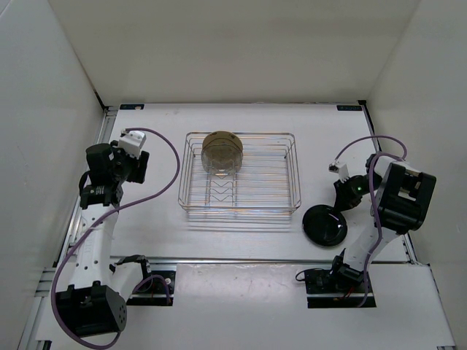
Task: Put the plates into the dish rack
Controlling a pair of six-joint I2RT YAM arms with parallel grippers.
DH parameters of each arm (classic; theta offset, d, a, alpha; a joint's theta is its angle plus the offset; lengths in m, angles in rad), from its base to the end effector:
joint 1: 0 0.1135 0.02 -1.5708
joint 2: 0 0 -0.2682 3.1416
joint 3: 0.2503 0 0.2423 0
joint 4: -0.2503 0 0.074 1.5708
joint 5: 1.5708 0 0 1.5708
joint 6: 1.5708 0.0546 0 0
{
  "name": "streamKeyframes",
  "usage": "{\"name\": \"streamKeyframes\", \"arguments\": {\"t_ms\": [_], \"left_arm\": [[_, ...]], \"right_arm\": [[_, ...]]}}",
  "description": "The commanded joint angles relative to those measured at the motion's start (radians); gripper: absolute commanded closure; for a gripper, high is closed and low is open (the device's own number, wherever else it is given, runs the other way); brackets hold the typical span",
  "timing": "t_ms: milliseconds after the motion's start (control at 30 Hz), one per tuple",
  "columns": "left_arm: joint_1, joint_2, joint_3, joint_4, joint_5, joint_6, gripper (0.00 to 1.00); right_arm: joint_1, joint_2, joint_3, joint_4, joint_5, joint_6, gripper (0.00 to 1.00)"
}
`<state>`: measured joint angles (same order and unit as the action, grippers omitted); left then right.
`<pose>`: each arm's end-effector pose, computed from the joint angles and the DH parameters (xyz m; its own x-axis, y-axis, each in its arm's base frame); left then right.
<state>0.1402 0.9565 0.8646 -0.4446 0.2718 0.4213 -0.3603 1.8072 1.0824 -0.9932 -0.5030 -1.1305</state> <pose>0.2134 0.0153 0.3062 -0.4235 0.3381 -0.8405 0.2926 0.9291 0.2263 0.2717 -0.0743 0.1430 -0.7338 -0.5705 -0.3688 -0.6775 0.6543 0.3359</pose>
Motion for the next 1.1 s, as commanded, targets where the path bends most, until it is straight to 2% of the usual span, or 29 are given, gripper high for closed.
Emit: {"name": "streamKeyframes", "arguments": {"t_ms": [0, 133, 400, 767, 1067], "left_arm": [[0.013, -0.03, 0.008, 0.0, 0.023, 0.004, 0.29], [0.013, -0.03, 0.008, 0.0, 0.023, 0.004, 0.29], [0.013, -0.039, -0.001, 0.0, 0.023, 0.004, 0.29], [0.013, -0.039, -0.01, 0.0, 0.023, 0.004, 0.29], [0.013, -0.048, -0.01, 0.0, 0.023, 0.004, 0.29]], "right_arm": [[0.004, 0.001, -0.006, -0.004, -0.003, 0.0, 0.92], [0.004, 0.001, -0.006, 0.007, -0.003, 0.018, 0.99], [-0.015, 0.001, -0.006, 0.062, -0.023, 0.063, 1.0], [-0.025, -0.049, 0.036, 0.323, 0.032, 0.32, 1.0], [-0.034, -0.069, 0.154, 0.413, 0.116, 0.484, 1.0]]}}
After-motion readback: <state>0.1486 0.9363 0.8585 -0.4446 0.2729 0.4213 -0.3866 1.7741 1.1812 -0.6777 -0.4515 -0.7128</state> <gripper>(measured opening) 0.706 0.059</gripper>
